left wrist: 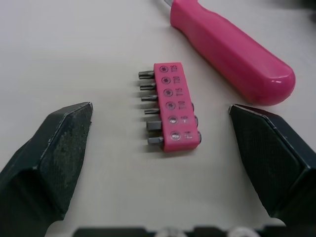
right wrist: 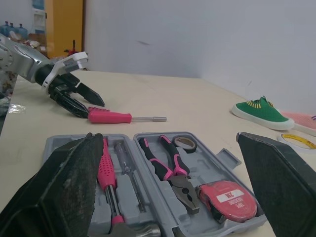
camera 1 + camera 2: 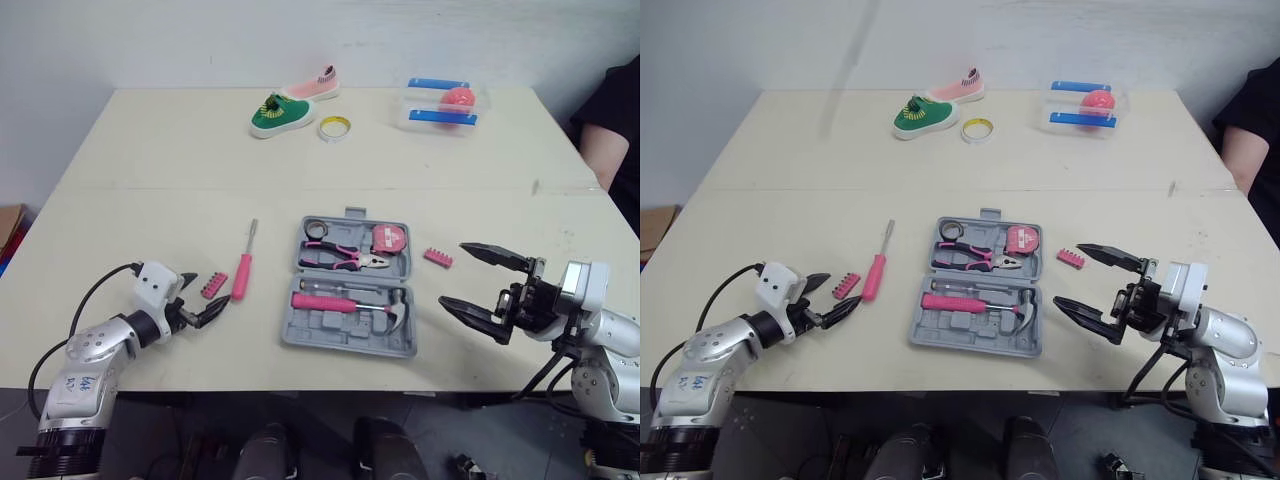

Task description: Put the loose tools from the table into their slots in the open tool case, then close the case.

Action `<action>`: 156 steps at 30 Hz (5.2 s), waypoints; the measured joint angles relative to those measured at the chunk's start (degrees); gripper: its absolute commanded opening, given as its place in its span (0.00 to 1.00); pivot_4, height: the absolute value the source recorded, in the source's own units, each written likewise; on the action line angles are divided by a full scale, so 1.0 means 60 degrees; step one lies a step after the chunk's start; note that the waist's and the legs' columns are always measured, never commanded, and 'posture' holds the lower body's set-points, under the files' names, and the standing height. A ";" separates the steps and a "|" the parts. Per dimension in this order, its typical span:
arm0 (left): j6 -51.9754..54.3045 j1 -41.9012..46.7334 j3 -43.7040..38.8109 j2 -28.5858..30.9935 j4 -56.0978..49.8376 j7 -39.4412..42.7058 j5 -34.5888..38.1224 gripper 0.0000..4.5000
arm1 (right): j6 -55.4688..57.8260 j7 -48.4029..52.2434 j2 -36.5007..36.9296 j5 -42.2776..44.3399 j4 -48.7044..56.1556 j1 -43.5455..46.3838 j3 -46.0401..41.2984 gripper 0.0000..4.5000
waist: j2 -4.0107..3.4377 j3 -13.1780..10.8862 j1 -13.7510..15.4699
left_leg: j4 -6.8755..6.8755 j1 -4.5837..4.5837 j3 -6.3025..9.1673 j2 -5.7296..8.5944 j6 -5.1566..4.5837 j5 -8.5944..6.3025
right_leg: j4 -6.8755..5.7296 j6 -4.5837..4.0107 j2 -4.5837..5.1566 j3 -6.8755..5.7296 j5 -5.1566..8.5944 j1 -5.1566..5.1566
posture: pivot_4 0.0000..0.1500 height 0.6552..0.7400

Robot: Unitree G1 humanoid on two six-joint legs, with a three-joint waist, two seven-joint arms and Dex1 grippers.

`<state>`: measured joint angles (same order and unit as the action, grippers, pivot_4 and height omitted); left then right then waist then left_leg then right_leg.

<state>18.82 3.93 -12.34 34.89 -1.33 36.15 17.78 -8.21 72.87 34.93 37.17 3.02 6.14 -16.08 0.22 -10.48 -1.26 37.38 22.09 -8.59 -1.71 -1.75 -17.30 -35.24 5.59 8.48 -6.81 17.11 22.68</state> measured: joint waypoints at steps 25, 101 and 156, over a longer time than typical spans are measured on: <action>-0.0752 0.1243 0.0271 0.1855 -0.2512 0.2805 0.1154 0.15 | 0.0328 -0.0093 0.0837 -0.0501 0.0230 -0.0278 -0.0104 1.00 | 0.0006 -0.0001 0.0219 | 0.0013 0.0011 -0.0005 0.0015 -0.0016 -0.0003 | 0.0025 0.0010 0.0008 0.0013 -0.0019 -0.0009 | 1.00 1.00; 0.0803 0.4625 0.4942 0.1127 -0.2677 0.4228 -0.2160 0.62 | 0.1418 -0.0774 0.0938 -0.0613 0.1645 -0.0904 -0.0026 1.00 | 0.0022 -0.0014 0.0373 | 0.0112 0.0036 0.0006 -0.0011 -0.0087 0.0025 | -0.0046 -0.0005 -0.0024 0.0016 -0.0010 0.0001 | 1.00 1.00; -0.2542 0.1082 -0.0894 0.0703 0.0805 0.3144 0.0645 0.88 | -0.0930 -0.1016 0.1253 -0.1358 -0.2996 -0.1959 -0.2352 1.00 | 0.0007 0.0040 0.0211 | 0.0104 0.0021 0.0013 -0.0005 -0.0098 -0.0001 | -0.0021 -0.0002 0.0006 -0.0003 -0.0012 -0.0022 | 1.00 1.00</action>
<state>3.57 10.42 -17.70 39.11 3.51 55.02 21.66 -13.79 66.77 42.45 29.02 -14.96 -5.62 -30.20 0.27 -10.24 0.01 38.01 22.21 -8.51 -1.74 -2.33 -17.31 -35.37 5.58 8.52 -6.83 17.03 22.55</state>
